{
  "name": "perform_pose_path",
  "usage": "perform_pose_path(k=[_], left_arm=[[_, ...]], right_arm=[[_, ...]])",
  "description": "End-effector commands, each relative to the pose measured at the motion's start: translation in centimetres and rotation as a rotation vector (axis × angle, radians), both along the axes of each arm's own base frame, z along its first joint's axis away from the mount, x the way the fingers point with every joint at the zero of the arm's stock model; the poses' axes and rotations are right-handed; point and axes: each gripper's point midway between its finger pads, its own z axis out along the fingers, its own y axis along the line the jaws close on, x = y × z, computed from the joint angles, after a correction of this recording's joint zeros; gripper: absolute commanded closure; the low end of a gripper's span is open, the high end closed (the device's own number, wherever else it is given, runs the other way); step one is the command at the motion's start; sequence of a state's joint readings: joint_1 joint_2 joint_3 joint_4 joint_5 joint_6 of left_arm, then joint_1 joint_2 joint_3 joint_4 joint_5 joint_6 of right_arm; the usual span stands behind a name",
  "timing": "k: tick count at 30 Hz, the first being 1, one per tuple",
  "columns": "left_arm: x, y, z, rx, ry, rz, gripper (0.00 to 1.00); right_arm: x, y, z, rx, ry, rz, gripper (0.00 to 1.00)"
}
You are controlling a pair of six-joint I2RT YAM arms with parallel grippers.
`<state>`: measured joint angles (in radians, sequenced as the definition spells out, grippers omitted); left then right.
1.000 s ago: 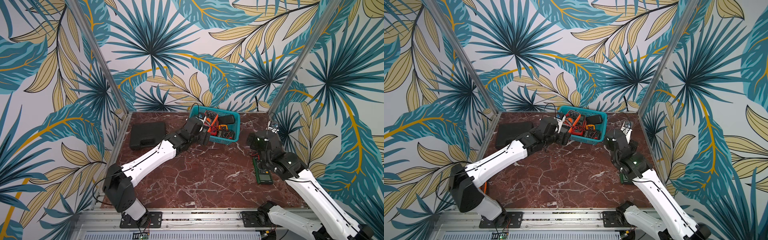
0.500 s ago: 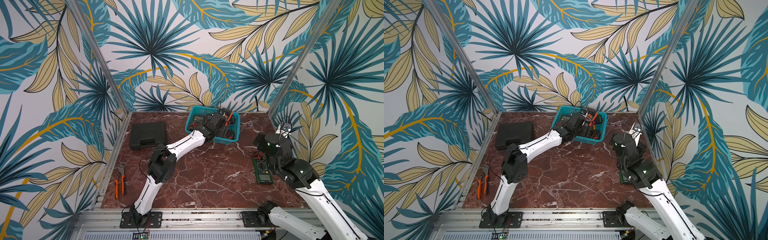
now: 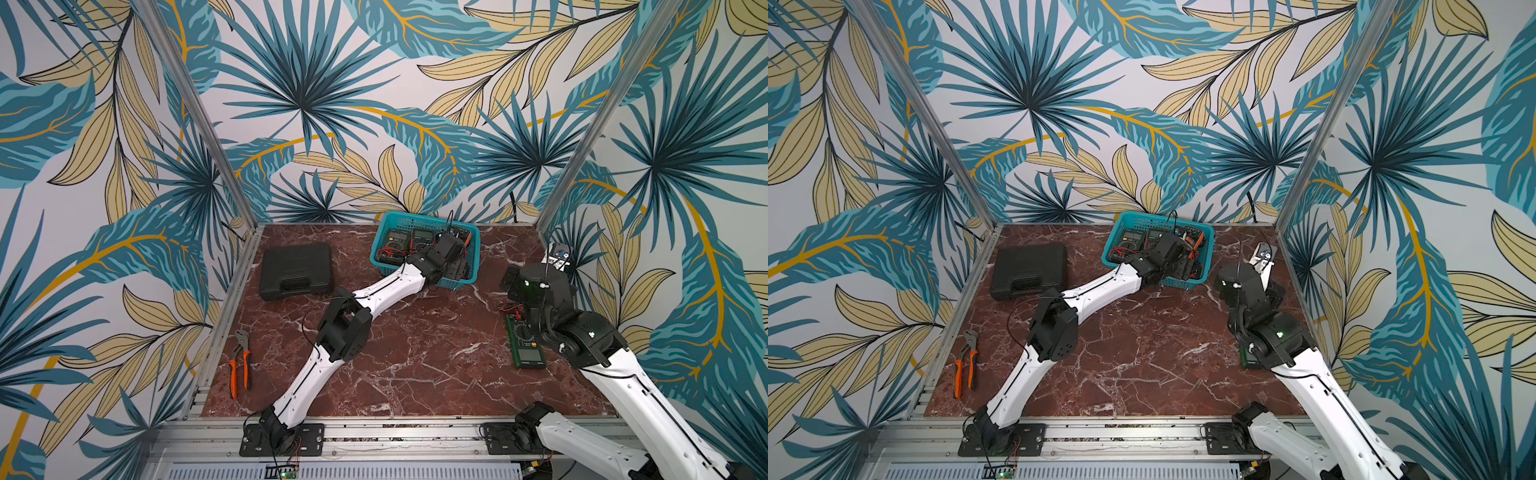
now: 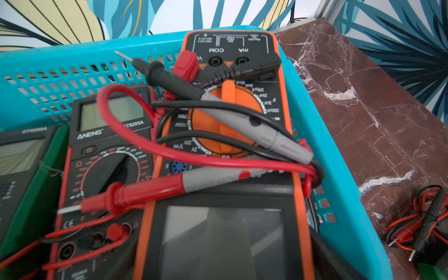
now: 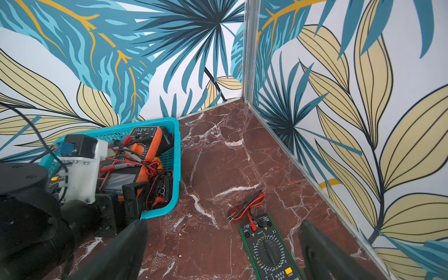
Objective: Put the multimeter into the basket
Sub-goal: Place the multimeter in the basket.
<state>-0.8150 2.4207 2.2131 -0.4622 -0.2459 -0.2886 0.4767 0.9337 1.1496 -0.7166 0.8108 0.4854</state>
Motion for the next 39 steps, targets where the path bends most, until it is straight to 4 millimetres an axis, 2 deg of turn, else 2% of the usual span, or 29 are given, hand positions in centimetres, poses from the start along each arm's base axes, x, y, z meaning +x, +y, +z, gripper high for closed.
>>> perform_pose_path(k=[1,6,9,12,16,22,29,32,34,35,39], left_arm=[[0.7,-1.1,2.5,-0.075,-0.047,0.014,1.0],[-0.5,-1.5,0.3,-0.036,0.003,0.007,0.93],[-0.8,-1.0,-0.7,-0.003,0.016,0.029,0.81],[-0.6,-0.2,-1.4,0.022,0.019,0.077,0.64],[-0.1,0.8,-1.4,0.027,0.011,0.149,0.56],[0.6,-0.2,-0.5,-0.009,-0.016,0.133,0.0],[0.3,-0.8,0.8,-0.046,-0.024,0.098,0.0],[-0.1,-0.8,2.0,-0.08,-0.028,0.088,0.0],[-0.6,-0.8,3.2,-0.108,-0.03,0.075,0.0],[-1.0,-0.7,4.8,-0.136,-0.038,0.065,0.0],[-2.7,0.0,8.0,-0.2,-0.041,0.034,0.0]], right_arm=[[0.0,0.1,-0.3,-0.009,0.024,0.01,0.01],[0.1,0.2,-0.6,-0.01,0.032,0.012,0.01],[0.2,0.2,-0.7,-0.009,0.035,0.013,0.01],[0.3,0.4,-0.8,-0.003,0.038,0.022,0.01],[0.4,0.6,-1.1,0.002,0.043,0.029,0.0],[0.7,0.9,-1.3,0.007,0.051,0.039,0.0],[0.9,1.2,-1.6,0.0,0.065,0.047,0.01],[0.9,1.1,-1.5,-0.003,0.062,0.043,0.01],[0.9,1.1,-1.4,-0.007,0.063,0.042,0.0],[1.0,1.1,-1.3,-0.007,0.061,0.043,0.01],[0.9,1.0,-0.9,-0.01,0.053,0.04,0.0]])
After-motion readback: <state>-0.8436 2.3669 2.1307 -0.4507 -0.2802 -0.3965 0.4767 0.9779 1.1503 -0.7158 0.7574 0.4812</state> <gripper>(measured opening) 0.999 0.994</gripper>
